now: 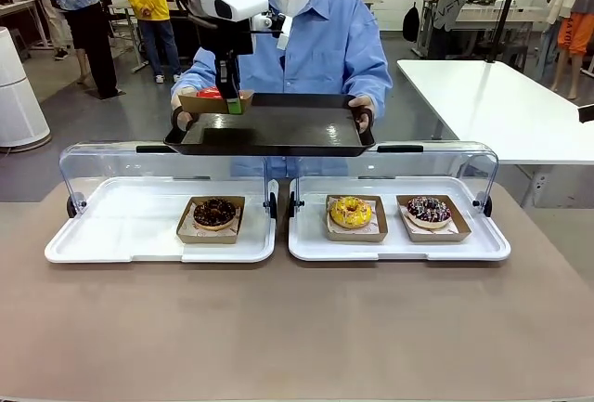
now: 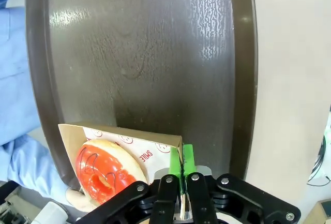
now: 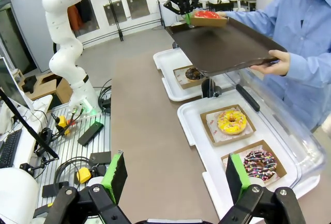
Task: Provide the desired donut to the person.
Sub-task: Place the picked Paper togo box onto the Handle tray extended by the person.
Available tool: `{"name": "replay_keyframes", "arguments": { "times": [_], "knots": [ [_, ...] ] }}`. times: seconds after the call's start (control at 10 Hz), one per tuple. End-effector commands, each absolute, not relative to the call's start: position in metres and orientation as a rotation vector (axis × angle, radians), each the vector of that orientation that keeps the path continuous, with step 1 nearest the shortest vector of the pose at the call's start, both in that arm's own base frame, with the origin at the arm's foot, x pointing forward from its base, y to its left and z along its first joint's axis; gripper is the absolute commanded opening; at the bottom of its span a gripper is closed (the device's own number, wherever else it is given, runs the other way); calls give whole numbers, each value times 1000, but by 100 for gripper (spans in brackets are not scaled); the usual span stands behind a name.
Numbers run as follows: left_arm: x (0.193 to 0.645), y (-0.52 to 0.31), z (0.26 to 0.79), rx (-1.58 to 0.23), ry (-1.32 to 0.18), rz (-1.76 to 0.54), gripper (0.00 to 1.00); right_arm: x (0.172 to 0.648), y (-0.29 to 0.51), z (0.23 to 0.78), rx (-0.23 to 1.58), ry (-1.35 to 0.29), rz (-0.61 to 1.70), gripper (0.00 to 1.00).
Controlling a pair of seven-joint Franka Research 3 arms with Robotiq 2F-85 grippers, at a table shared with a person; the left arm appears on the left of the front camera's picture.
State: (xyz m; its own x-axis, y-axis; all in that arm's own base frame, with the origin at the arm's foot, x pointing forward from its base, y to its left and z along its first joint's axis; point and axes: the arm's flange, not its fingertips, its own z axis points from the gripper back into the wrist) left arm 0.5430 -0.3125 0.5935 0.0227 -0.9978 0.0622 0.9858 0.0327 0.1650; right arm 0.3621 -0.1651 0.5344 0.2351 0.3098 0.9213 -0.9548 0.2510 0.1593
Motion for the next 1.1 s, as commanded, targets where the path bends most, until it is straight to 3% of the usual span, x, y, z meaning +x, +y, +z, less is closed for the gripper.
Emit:
{"name": "replay_keyframes", "arguments": {
  "times": [0.0, 0.6, 0.7, 0.8, 0.9, 1.0],
  "knots": [
    [549, -306, 584, 65, -207, -1568, 2, 362, -165, 534, 899, -919, 1049, 100],
    [564, -302, 562, 60, -192, -1582, 2, 362, -165, 534, 899, -919, 1049, 100],
    [563, -302, 561, 61, -192, -1585, 36, 362, -165, 534, 899, -919, 1049, 100],
    [564, -302, 562, 59, -189, -1590, 60, 362, -165, 534, 899, -919, 1049, 100],
    [565, -303, 562, 58, -185, -1592, 95, 362, -165, 534, 899, -919, 1049, 100],
    [563, -302, 562, 56, -186, -1591, 100, 362, -165, 534, 899, -919, 1049, 100]
  ]
}}
